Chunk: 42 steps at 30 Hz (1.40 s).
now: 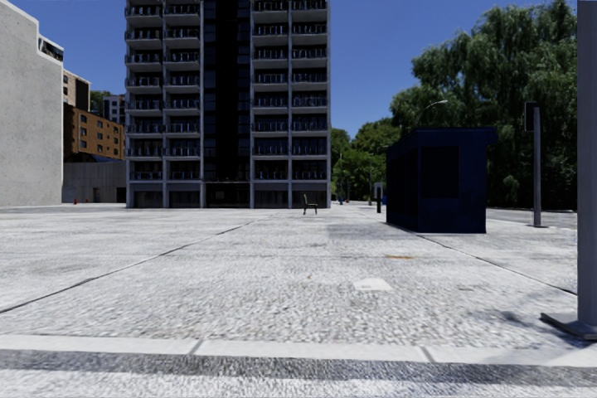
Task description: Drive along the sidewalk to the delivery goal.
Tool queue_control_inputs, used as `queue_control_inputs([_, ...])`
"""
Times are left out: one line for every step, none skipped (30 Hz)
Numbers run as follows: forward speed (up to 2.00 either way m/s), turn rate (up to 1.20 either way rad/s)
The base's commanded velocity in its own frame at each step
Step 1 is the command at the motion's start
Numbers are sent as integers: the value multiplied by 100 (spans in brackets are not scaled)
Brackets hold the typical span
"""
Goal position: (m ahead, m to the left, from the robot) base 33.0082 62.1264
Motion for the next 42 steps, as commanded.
queue_control_inputs([200,0])
queue_control_inputs([200,0])
queue_control_inputs([200,0])
queue_control_inputs([200,0])
queue_control_inputs([200,0])
queue_control_inputs([200,0])
queue_control_inputs([200,0])
queue_control_inputs([200,5])
queue_control_inputs([200,29])
queue_control_inputs([200,71])
queue_control_inputs([200,71])
queue_control_inputs([200,89])
queue_control_inputs([200,97])
queue_control_inputs([200,100])
queue_control_inputs([200,100])
queue_control_inputs([200,97])
queue_control_inputs([200,74])
queue_control_inputs([200,52])
queue_control_inputs([200,35])
queue_control_inputs([200,35])
queue_control_inputs([200,21])
queue_control_inputs([200,14])
queue_control_inputs([200,12])
queue_control_inputs([200,8])
queue_control_inputs([200,8])
queue_control_inputs([200,6])
queue_control_inputs([200,4])
queue_control_inputs([200,4])
queue_control_inputs([200,4])
queue_control_inputs([200,4])
queue_control_inputs([200,4])
queue_control_inputs([200,4])
queue_control_inputs([200,4])
queue_control_inputs([200,4])
queue_control_inputs([200,4])
queue_control_inputs([200,4])
queue_control_inputs([200,4])
queue_control_inputs([200,4])
queue_control_inputs([200,4])
queue_control_inputs([200,4])
queue_control_inputs([200,4])
queue_control_inputs([200,9])
